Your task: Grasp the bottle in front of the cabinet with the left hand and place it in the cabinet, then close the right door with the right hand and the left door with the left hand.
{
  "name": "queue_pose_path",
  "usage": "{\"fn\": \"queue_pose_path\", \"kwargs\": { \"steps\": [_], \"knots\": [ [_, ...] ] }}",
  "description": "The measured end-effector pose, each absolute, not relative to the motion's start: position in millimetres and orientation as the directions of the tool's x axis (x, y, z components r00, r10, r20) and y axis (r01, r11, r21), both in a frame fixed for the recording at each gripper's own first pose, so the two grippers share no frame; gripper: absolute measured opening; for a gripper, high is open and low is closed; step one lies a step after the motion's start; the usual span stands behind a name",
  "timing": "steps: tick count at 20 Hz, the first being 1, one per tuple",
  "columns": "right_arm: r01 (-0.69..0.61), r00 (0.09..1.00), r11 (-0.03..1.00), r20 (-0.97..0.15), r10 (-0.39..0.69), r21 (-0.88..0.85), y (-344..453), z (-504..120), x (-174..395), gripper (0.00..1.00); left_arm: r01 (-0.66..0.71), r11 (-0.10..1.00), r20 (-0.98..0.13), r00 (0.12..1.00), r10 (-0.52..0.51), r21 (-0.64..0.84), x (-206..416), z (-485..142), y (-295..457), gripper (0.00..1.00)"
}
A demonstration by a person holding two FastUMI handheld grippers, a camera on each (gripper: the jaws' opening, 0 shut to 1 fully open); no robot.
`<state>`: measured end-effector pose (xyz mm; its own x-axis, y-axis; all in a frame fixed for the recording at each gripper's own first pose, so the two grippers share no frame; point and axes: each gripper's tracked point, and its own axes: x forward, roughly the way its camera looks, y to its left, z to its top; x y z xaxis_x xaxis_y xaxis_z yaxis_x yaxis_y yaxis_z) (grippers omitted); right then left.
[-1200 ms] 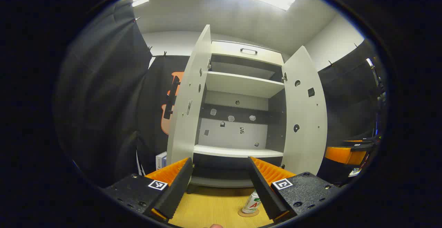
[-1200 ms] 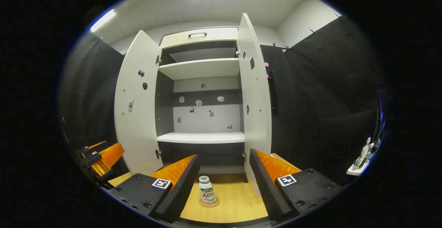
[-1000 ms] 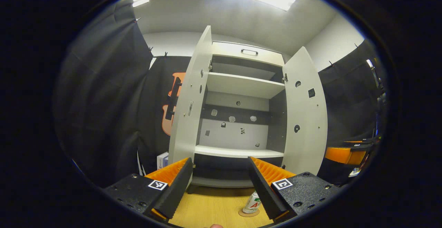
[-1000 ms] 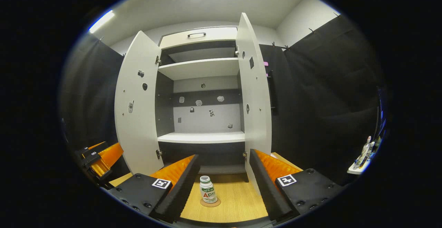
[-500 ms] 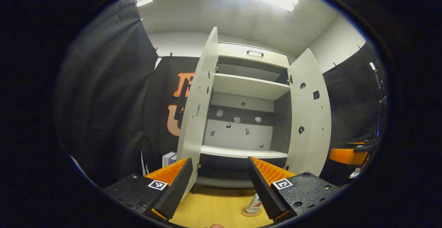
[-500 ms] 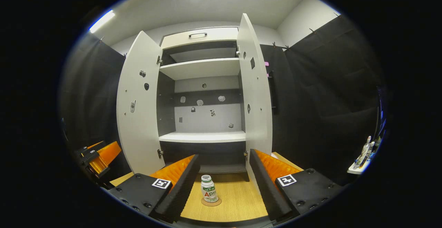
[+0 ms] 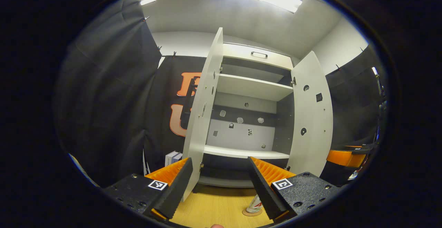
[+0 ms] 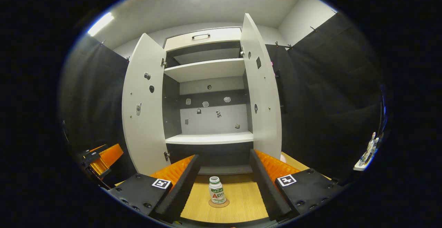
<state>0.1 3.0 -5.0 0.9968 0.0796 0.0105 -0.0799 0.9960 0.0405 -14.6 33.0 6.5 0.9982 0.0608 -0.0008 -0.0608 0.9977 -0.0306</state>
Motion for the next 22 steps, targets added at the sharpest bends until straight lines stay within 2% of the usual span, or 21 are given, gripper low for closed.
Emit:
{"fn": "queue_pose_path", "kwargs": {
  "steps": [10, 11, 13, 18, 22],
  "knots": [
    [-0.172, 0.983, 0.984, -0.055, 0.174, 0.046, 44.9, -52.6, 78.3, 0.96, -0.089, 0.995, 0.007, 0.996, 0.089, -0.034, -20.6, 6.7, 40.2, 0.95],
    [-0.181, 0.982, 0.983, -0.045, 0.183, 0.044, 46.9, -51.5, 79.7, 0.96, -0.079, 0.996, -0.006, 0.997, 0.079, -0.033, -17.5, 1.3, 36.2, 0.97],
    [-0.189, 0.981, 0.982, -0.035, 0.189, 0.013, 47.1, -49.8, 85.6, 0.96, -0.089, 0.995, -0.028, 0.996, 0.088, -0.038, -12.1, -7.9, 36.1, 0.92],
    [-0.197, 0.979, 0.98, -0.058, 0.197, 0.011, 40.8, -59.3, 89.5, 0.96, -0.094, 0.993, -0.037, 0.995, 0.092, -0.064, 0.9, -19.7, 31.0, 0.95],
    [-0.172, 0.985, 0.985, -0.04, 0.171, -0.019, 27.1, -46.8, 83.0, 0.96, -0.045, 0.997, -0.077, 0.996, 0.039, -0.07, 18.5, -46.5, 13.8, 0.95]
  ]
}}
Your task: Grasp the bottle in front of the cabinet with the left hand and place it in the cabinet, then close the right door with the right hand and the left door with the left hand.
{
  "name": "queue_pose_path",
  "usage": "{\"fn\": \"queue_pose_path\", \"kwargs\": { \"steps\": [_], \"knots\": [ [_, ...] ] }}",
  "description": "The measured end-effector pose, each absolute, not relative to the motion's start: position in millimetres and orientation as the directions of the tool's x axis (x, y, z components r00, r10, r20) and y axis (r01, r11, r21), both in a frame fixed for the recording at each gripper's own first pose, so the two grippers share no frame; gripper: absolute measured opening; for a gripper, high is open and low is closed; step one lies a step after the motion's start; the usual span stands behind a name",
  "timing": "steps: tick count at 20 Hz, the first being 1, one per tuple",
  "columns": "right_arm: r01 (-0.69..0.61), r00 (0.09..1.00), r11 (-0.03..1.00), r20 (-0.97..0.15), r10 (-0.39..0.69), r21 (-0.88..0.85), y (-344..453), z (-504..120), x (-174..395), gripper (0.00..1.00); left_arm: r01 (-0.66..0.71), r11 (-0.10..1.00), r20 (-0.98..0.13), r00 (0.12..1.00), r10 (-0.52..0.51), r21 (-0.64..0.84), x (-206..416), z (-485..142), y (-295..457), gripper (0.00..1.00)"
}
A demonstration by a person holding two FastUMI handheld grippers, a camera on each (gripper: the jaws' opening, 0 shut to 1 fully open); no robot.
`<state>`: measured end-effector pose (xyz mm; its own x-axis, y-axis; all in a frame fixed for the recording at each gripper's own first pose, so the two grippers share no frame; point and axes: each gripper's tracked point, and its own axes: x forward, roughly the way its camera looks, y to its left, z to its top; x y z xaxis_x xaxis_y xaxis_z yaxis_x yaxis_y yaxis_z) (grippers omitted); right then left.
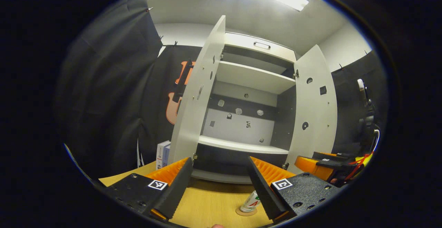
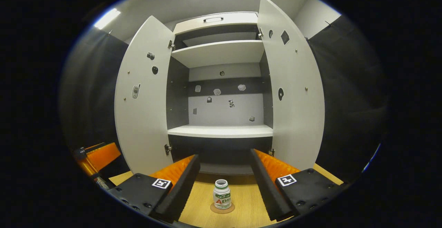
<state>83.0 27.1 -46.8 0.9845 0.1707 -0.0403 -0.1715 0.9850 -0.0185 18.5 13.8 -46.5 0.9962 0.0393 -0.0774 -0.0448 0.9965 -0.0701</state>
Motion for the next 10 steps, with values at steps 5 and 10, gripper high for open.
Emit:
{"fn": "queue_pose_path", "kwargs": {
  "steps": [5, 10],
  "knots": [
    [-0.125, 0.992, 0.992, -0.031, 0.125, -0.008, 6.6, -19.3, 71.4, 0.96, 0.105, 0.99, -0.129, 0.985, -0.116, -0.09, 40.5, -92.3, -38.0, 0.95],
    [-0.054, 0.998, 0.998, -0.027, 0.054, -0.022, -36.3, 6.2, 59.3, 0.95, 0.192, 0.963, -0.229, 0.945, -0.234, -0.19, 63.8, -175.8, -106.8, 0.95]
  ]
}}
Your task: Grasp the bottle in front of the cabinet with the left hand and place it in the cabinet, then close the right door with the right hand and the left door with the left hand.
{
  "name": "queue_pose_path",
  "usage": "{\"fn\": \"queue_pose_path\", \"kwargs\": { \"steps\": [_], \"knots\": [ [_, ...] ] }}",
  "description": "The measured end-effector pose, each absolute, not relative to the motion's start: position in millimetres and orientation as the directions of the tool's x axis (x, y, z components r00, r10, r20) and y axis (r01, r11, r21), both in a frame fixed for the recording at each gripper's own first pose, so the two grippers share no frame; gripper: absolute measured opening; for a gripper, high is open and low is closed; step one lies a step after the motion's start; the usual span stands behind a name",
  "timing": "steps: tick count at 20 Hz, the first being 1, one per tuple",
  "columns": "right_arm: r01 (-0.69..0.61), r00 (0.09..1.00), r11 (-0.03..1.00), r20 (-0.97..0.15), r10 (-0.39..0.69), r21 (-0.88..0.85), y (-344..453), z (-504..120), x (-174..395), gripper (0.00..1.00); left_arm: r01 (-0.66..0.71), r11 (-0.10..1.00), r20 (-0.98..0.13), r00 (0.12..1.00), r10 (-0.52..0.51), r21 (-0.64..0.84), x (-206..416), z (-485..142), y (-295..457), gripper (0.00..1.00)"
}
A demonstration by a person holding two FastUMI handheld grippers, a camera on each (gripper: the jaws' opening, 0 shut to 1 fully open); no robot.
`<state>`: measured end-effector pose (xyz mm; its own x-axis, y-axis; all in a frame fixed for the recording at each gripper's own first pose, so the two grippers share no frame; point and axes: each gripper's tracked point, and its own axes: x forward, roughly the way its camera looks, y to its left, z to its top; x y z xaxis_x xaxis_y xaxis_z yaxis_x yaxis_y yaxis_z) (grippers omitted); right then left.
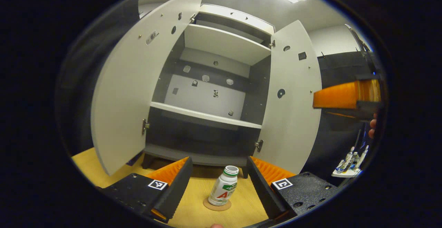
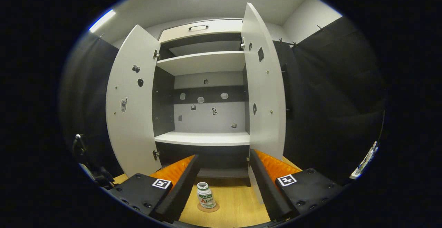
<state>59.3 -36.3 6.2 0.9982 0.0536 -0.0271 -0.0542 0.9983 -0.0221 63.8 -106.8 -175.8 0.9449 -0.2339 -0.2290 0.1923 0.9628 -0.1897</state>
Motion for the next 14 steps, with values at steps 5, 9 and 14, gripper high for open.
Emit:
{"fn": "queue_pose_path", "kwargs": {
  "steps": [5, 9, 14],
  "knots": [
    [-0.035, 0.998, 0.998, -0.047, 0.033, -0.043, -72.7, 11.3, 52.1, 0.96, 0.195, 0.969, -0.378, 0.895, -0.238, -0.15, 77.7, -272.9, -140.8, 0.95],
    [-0.104, 0.991, 0.995, -0.081, 0.103, -0.009, -80.5, 0.9, 52.2, 0.96, 0.156, 0.982, -0.423, 0.886, -0.188, -0.109, 86.8, -313.5, -146.3, 0.95],
    [-0.129, 0.986, 0.991, -0.101, 0.13, 0.019, -96.0, -8.7, 58.0, 0.96, 0.095, 0.992, -0.463, 0.878, -0.126, -0.089, 96.9, -339.5, -142.4, 0.95]
  ]
}}
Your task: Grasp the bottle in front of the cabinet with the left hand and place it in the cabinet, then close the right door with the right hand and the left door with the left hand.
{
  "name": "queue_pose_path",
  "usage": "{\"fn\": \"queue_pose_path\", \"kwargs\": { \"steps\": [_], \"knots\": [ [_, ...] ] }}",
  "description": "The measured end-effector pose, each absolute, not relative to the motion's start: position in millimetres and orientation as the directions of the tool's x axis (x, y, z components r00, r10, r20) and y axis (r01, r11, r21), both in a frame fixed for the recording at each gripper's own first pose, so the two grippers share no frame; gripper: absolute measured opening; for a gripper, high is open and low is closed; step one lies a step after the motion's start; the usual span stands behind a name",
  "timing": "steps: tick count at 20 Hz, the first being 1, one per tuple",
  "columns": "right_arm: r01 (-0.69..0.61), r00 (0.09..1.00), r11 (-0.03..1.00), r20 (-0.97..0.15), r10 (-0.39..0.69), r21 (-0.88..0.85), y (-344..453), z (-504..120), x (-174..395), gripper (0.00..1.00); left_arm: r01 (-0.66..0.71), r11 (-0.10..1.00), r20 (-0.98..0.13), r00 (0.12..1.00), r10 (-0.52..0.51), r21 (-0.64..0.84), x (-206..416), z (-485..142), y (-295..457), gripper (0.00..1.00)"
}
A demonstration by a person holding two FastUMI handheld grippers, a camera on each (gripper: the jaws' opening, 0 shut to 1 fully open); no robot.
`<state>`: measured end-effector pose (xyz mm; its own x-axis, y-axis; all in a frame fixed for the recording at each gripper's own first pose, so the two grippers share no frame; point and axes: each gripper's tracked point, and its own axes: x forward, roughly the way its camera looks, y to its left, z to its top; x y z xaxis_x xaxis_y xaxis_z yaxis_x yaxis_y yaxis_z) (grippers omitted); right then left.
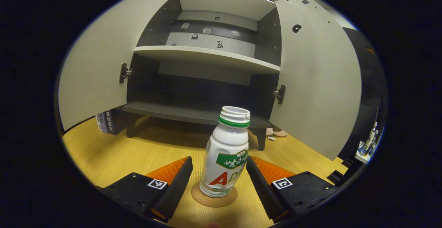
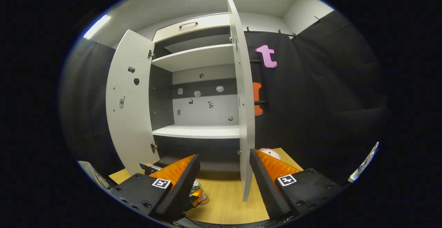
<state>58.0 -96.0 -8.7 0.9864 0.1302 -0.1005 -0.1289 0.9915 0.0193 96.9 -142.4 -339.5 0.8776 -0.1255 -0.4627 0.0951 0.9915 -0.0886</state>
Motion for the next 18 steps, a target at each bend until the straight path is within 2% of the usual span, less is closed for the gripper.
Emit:
{"fn": "queue_pose_path", "kwargs": {
  "steps": [5, 6, 8, 9, 11, 18],
  "knots": [
    [-0.151, 0.983, 0.988, -0.102, 0.151, 0.009, -111.5, -7.6, 58.5, 0.95, 0.129, 0.984, -0.458, 0.872, -0.173, -0.126, 104.1, -347.0, -155.0, 0.94],
    [-0.157, 0.982, 0.988, -0.101, 0.157, 0.008, -115.3, -6.5, 58.1, 0.96, 0.119, 0.986, -0.458, 0.875, -0.158, -0.113, 100.0, -344.5, -152.3, 0.84],
    [-0.168, 0.981, 0.986, -0.099, 0.168, 0.006, -124.4, -6.1, 57.6, 0.96, 0.113, 0.989, -0.468, 0.872, -0.142, -0.09, 99.4, -338.2, -151.7, 0.75],
    [-0.173, 0.98, 0.985, -0.103, 0.173, 0.005, -130.1, -7.3, 56.7, 0.96, 0.112, 0.99, -0.475, 0.869, -0.137, -0.083, 96.3, -332.4, -152.2, 0.75],
    [-0.187, 0.975, 0.982, -0.12, 0.187, 0.007, -140.7, -11.6, 56.1, 0.96, 0.113, 0.991, -0.467, 0.874, -0.133, -0.07, 92.6, -308.4, -154.7, 0.74],
    [-0.188, 0.97, 0.981, -0.144, 0.193, 0.05, -177.6, -17.5, 62.3, 0.96, 0.088, 0.996, -0.336, 0.938, -0.091, -0.023, 101.7, -170.5, -161.1, 0.73]
  ]
}}
